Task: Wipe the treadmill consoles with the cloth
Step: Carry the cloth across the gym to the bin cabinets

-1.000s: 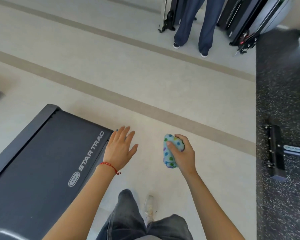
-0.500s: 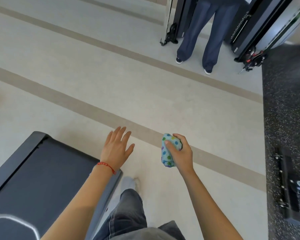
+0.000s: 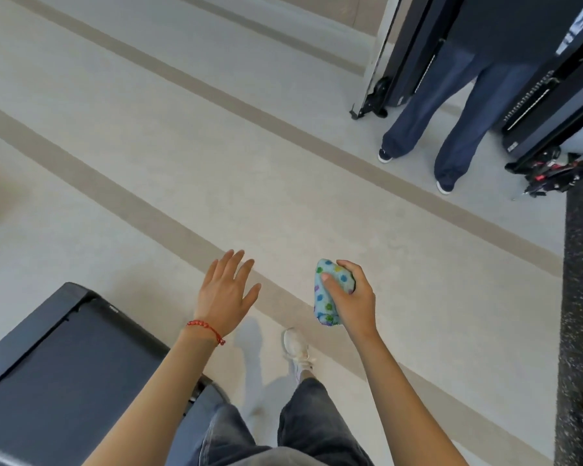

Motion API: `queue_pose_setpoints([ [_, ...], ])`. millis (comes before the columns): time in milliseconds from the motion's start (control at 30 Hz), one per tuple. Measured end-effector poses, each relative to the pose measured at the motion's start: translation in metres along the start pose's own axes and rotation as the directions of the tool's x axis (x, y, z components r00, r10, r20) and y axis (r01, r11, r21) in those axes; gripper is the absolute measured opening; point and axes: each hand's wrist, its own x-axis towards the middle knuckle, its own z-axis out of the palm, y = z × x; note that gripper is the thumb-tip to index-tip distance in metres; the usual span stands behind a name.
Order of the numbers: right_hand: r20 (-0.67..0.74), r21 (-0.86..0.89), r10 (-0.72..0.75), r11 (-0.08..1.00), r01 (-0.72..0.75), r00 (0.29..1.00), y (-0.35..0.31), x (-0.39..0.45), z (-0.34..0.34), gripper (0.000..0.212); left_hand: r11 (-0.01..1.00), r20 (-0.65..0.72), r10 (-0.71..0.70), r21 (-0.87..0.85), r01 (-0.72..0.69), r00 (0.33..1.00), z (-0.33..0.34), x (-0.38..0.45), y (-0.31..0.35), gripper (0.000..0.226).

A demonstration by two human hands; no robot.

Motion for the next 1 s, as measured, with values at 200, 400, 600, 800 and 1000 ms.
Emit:
queue_pose_setpoints([
  [200,0.203,-0.06,-0.046,0.996,0.06,0.978,-0.038,0.107,0.026,0.028,0.976,-0.039,-0.215,-0.038,0.214,0.976,-0.002,0.067,-0.013,0.057],
  [400,0.434,-0.1,-0.054,0.989,0.108,0.899,-0.079,0.184,0.074,0.029,0.907,-0.099,-0.422,-0.057,0.418,0.901,-0.014,0.104,-0.037,0.055],
  [600,0.602,-0.121,-0.056,0.98,0.16,0.796,-0.105,0.221,0.153,0.028,0.818,-0.143,-0.574,-0.055,0.572,0.807,-0.023,0.114,-0.086,0.056],
  [800,0.679,-0.138,-0.069,0.966,0.22,0.731,-0.127,0.256,0.249,0.029,0.756,-0.165,-0.653,-0.072,0.651,0.74,-0.03,0.144,-0.166,0.056],
  [1000,0.692,-0.142,-0.055,0.967,0.211,0.72,-0.163,0.299,0.364,0.03,0.737,-0.155,-0.674,-0.084,0.671,0.722,-0.051,0.194,-0.277,0.057],
])
